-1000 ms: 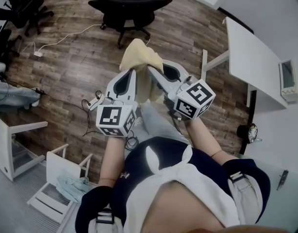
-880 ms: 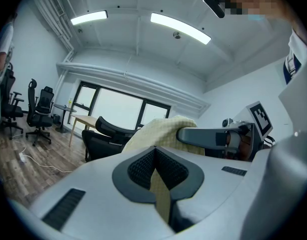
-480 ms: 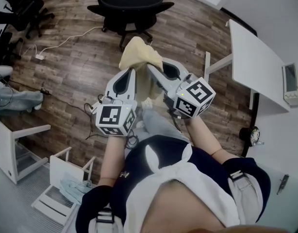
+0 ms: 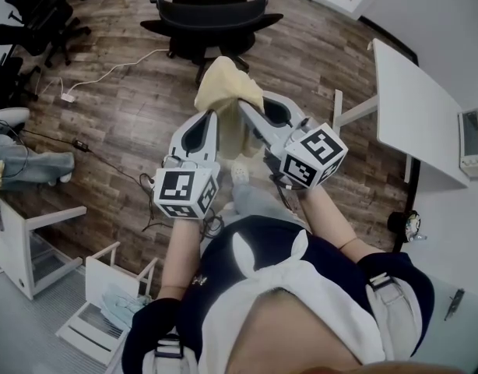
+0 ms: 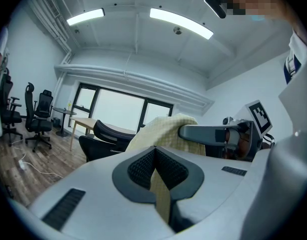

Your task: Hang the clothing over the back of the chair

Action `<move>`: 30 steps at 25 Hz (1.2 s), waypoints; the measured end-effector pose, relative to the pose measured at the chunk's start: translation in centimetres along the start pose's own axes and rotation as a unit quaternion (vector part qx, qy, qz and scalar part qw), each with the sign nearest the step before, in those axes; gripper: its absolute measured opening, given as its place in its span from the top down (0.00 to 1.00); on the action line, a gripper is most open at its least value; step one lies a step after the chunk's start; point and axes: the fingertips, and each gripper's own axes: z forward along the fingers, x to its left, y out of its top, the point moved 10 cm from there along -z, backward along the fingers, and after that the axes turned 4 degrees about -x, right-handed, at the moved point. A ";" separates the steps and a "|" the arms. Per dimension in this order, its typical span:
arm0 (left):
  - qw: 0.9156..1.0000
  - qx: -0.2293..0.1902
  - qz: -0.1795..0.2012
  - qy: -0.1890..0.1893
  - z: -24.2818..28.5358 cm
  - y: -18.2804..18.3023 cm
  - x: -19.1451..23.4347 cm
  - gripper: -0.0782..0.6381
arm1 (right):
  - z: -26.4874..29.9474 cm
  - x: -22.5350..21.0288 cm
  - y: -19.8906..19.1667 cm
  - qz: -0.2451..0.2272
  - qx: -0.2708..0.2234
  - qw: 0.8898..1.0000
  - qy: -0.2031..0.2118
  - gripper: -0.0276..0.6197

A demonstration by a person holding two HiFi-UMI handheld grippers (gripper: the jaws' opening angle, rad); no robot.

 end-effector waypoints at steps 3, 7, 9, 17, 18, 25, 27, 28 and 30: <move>1.000 0.002 0.001 0.002 1.0 0.2 0.5 0.88 | 0.8 -1.1 0.4 -0.002 -0.002 1.000 -0.001 0.87; 1.000 0.004 0.009 0.007 2.2 0.4 1.3 0.88 | 1.8 -2.3 0.7 -0.002 -0.004 1.000 -0.002 0.87; 1.000 0.003 0.009 0.008 2.8 0.5 1.7 0.88 | 2.4 -2.8 0.8 -0.001 -0.005 1.000 -0.001 0.87; 1.000 0.001 0.007 0.015 5.0 1.1 3.2 0.88 | 4.5 -4.9 1.6 0.009 -0.008 1.000 0.012 0.87; 1.000 0.001 0.007 0.016 5.3 1.2 3.4 0.88 | 4.8 -5.1 1.7 0.008 -0.008 1.000 0.014 0.87; 1.000 0.000 0.006 0.024 7.2 1.6 3.9 0.88 | 6.0 -6.8 2.6 0.010 -0.012 1.000 0.027 0.87; 1.000 -0.002 0.005 0.027 7.6 1.5 4.1 0.88 | 6.3 -7.2 2.7 0.010 -0.014 0.999 0.031 0.87; 1.000 -0.003 0.005 0.029 7.8 1.6 4.3 0.88 | 6.4 -7.4 2.8 0.009 -0.015 0.999 0.033 0.87; 0.999 -0.007 0.006 0.034 8.3 1.7 4.5 0.88 | 6.7 -7.9 3.0 0.007 -0.016 0.999 0.037 0.87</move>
